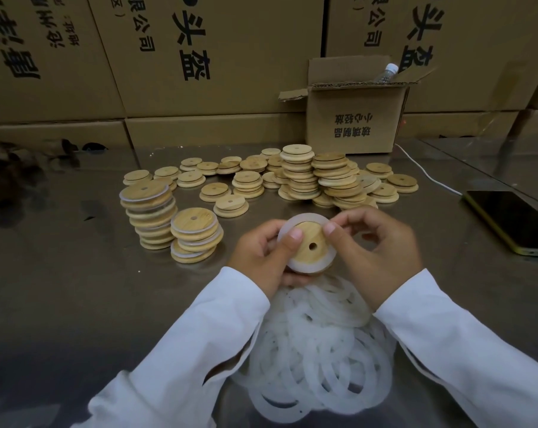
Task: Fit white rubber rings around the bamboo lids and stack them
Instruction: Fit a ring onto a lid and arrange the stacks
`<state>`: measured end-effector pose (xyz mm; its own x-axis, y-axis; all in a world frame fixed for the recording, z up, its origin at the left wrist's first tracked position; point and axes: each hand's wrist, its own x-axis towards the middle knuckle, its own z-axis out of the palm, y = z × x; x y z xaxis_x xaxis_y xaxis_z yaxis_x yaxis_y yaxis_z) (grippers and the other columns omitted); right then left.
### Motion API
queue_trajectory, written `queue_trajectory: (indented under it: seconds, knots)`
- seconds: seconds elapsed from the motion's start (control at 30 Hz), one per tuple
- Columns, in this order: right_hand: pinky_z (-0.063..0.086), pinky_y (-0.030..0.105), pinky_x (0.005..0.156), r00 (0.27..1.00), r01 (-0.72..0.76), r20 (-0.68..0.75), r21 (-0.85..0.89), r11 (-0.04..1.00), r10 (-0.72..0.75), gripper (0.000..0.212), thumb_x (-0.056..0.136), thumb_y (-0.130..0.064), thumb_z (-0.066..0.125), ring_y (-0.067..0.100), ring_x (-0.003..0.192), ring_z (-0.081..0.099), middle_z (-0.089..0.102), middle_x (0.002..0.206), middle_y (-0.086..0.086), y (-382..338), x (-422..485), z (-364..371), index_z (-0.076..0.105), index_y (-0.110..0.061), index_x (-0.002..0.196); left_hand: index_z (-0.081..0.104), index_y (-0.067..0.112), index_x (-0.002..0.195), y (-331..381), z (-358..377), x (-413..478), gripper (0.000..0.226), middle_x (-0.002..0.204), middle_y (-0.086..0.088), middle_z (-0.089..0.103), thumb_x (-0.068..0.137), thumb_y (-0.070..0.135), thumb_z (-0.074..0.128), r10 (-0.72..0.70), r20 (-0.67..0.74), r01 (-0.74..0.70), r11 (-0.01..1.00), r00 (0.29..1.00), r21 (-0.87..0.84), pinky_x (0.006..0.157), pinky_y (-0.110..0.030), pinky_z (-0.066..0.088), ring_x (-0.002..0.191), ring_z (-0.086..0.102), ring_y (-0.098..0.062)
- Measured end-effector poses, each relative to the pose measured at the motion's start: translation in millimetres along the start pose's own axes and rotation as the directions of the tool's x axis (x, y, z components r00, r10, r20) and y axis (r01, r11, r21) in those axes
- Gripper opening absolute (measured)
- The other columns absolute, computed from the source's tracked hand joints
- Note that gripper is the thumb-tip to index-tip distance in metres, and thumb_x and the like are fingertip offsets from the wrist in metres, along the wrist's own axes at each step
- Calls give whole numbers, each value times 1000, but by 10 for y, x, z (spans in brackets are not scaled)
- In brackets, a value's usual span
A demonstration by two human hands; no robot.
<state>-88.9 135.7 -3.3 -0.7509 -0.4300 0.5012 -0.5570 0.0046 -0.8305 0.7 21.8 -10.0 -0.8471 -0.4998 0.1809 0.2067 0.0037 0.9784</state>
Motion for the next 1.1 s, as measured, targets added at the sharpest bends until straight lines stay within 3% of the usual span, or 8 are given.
queue_trajectory:
  seconds: [0.13,0.37,0.7,0.93,1.1]
  knots:
    - [45,14,71,995,-97,10,110,989,97,9,78,-16,68,3,69,57,66,72,-3,-21,24,-2,66,-20,71,63,18,90,-16,-26,11,8,70,1,71,86,19,56,13,5,-13,999,1000,41,53,-23,56,64,69,-16]
    - [43,4,60,981,-194,30,222,955,193,12,80,-10,67,-2,60,55,65,68,-2,-68,60,-24,68,-15,69,64,19,90,-5,-54,20,12,71,2,72,89,15,53,53,-11,-52,996,999,65,55,-24,57,65,69,-15]
    - [46,10,67,988,-140,84,150,979,129,13,82,-12,65,2,66,56,64,69,-5,-93,47,-35,66,-17,70,64,14,93,27,-63,22,14,74,0,72,89,16,51,18,-47,-22,997,999,-76,55,-24,57,71,70,-15]
    - [45,7,62,989,-126,106,191,973,107,13,80,-9,66,1,63,55,64,69,-3,-132,59,-46,65,-16,69,65,15,90,23,-71,20,15,74,-3,73,88,19,51,-16,-49,6,979,999,-206,53,-23,55,69,71,-17]
    - [47,9,62,990,-136,61,212,968,126,11,79,-9,68,4,65,58,66,72,1,-107,54,-45,66,-16,70,64,15,92,15,-29,19,14,75,0,73,86,21,53,6,-54,-14,988,999,-151,53,-22,56,70,70,-16]
